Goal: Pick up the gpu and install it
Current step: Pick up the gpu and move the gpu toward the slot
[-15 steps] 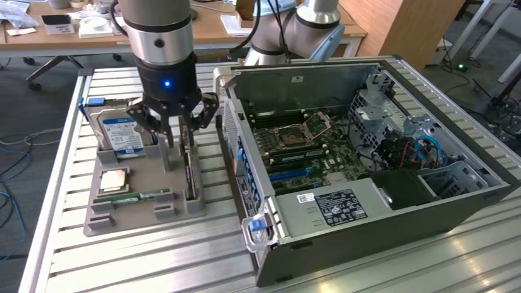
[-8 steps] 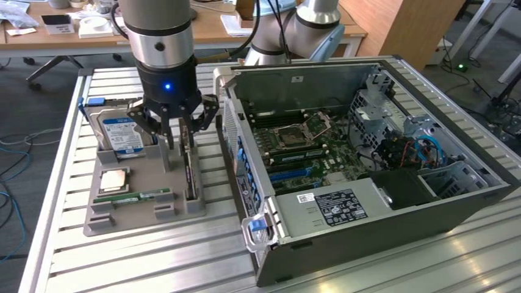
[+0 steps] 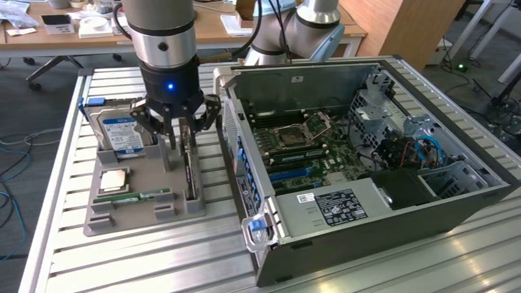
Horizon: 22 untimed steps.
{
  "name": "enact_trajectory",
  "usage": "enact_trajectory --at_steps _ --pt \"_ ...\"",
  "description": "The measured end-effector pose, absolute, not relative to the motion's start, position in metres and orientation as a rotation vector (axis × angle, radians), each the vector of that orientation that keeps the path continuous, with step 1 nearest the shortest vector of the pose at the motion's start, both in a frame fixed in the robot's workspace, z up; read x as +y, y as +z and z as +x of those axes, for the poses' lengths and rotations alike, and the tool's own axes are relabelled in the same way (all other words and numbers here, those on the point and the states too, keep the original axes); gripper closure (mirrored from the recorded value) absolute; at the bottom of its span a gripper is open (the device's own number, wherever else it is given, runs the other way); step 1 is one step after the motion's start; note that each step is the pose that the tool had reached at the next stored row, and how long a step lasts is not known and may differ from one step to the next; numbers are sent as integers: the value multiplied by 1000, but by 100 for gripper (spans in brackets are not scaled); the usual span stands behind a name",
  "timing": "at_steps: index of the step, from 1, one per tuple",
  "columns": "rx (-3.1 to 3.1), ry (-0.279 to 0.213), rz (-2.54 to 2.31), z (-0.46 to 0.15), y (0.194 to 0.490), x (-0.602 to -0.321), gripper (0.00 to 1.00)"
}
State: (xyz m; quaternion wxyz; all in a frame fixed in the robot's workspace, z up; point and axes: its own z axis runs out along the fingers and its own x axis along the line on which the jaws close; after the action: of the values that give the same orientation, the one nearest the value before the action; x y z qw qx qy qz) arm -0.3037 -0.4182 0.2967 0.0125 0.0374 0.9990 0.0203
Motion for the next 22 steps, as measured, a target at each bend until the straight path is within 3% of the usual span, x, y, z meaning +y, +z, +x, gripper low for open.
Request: enact_trajectory --at_steps 22 --pt "3114 64 117 -301 284 -419 59"
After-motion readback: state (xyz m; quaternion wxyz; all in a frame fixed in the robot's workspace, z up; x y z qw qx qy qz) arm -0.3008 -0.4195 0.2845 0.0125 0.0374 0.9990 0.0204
